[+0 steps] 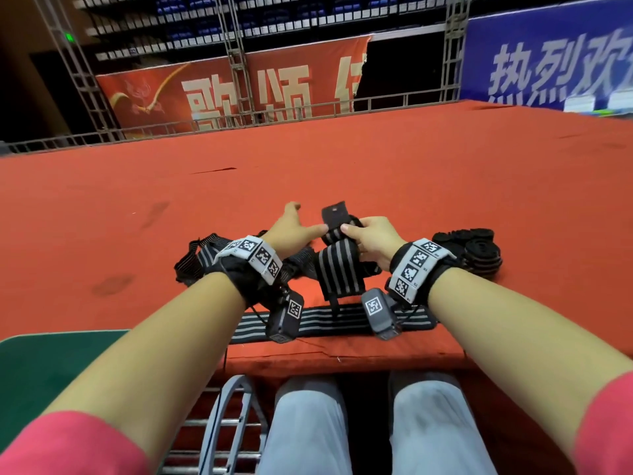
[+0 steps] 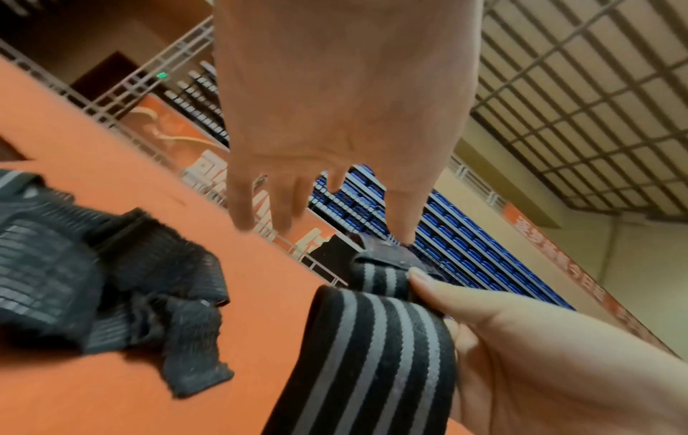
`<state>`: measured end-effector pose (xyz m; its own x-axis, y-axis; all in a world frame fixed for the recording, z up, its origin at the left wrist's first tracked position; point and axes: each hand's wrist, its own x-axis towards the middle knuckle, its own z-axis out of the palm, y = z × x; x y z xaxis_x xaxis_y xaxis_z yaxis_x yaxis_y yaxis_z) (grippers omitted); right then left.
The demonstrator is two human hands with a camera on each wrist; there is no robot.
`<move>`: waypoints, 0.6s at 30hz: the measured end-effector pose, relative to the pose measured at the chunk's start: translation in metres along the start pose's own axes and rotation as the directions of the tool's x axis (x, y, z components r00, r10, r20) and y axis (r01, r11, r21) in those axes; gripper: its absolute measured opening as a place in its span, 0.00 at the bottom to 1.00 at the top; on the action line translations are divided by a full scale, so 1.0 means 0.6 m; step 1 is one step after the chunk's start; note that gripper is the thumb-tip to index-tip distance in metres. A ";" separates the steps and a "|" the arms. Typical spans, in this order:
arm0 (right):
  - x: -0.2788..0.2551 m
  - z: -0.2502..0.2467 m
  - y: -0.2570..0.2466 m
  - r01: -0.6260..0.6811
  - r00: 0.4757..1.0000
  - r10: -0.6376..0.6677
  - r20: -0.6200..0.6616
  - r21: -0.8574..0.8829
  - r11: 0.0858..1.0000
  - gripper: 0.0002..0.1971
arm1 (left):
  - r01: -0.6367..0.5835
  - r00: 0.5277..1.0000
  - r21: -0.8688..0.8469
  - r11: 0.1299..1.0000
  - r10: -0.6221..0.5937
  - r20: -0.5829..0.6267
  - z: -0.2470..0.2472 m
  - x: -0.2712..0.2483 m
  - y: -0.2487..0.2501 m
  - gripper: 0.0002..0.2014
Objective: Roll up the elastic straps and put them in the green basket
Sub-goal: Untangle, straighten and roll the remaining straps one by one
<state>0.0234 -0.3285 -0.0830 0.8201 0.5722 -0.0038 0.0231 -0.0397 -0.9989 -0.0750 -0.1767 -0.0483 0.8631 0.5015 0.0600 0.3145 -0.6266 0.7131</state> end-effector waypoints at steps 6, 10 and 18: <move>0.000 0.005 0.003 -0.038 0.999 0.036 0.012 0.168 0.985 0.05 | 0.153 0.944 -0.319 0.935 -0.043 0.327 0.038 -0.017 -0.029 0.08; -0.002 -0.013 0.007 -0.077 0.997 0.077 0.002 0.105 0.991 0.07 | 0.201 0.964 -0.506 0.838 -0.079 0.253 0.040 -0.004 -0.045 0.14; 0.010 -0.093 0.017 0.001 0.939 -0.018 -0.344 -0.048 0.999 0.20 | 0.114 0.976 -0.049 0.992 -0.103 0.194 -0.017 0.004 -0.121 0.13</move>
<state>0.0607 -0.3711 -0.0906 0.9663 0.2555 0.0298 0.0516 -0.0788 -0.9956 -0.1000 -0.1240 -0.0928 0.8863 0.4380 -0.1505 0.3916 -0.5353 0.7484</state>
